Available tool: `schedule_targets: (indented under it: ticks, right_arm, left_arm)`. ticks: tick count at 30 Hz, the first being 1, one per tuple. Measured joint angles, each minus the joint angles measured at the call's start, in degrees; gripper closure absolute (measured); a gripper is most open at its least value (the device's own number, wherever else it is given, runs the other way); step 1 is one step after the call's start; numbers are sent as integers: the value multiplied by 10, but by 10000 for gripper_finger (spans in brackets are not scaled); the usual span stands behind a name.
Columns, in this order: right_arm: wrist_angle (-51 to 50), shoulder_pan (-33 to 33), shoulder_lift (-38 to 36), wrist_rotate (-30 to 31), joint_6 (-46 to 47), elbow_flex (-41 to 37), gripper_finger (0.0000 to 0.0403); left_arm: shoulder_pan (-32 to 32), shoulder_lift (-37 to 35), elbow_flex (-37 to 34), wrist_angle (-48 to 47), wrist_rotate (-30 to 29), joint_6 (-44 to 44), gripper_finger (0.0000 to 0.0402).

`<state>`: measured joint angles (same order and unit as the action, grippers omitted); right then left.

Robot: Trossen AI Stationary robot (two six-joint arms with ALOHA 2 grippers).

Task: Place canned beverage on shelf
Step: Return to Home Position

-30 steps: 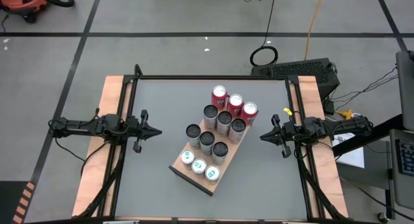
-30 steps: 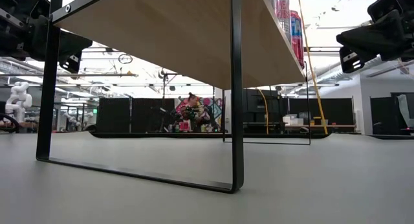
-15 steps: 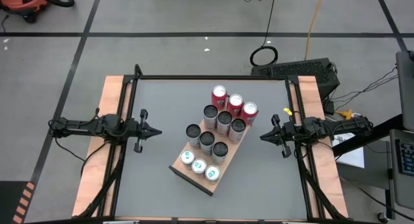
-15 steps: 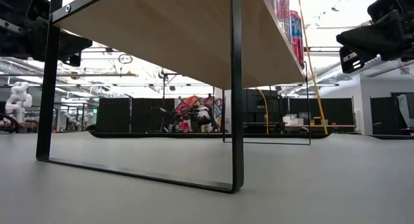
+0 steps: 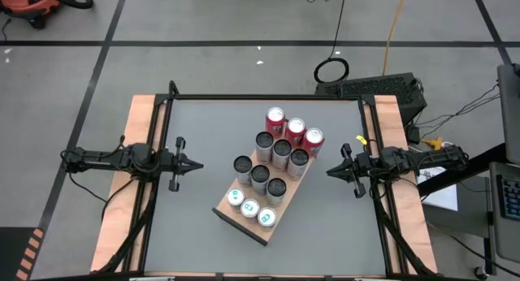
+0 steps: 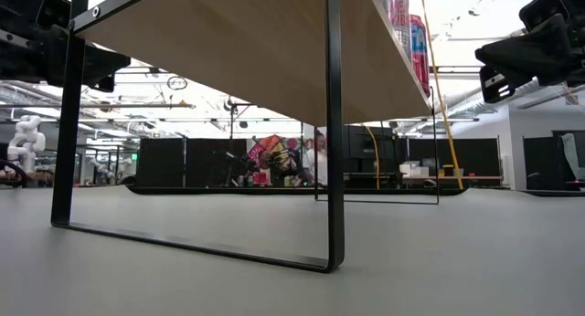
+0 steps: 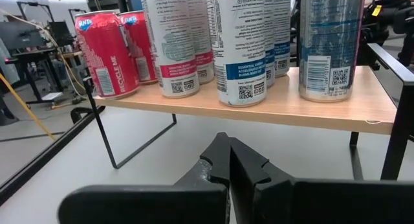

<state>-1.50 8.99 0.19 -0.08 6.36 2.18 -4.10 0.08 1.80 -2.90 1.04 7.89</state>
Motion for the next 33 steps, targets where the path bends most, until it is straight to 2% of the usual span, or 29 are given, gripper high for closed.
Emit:
schedule_targets:
  ticks: [33]
  right_arm:
    - [0,0,0,0,0,0,403]
  left_arm:
    - [0,0,0,7,-5,0,402]
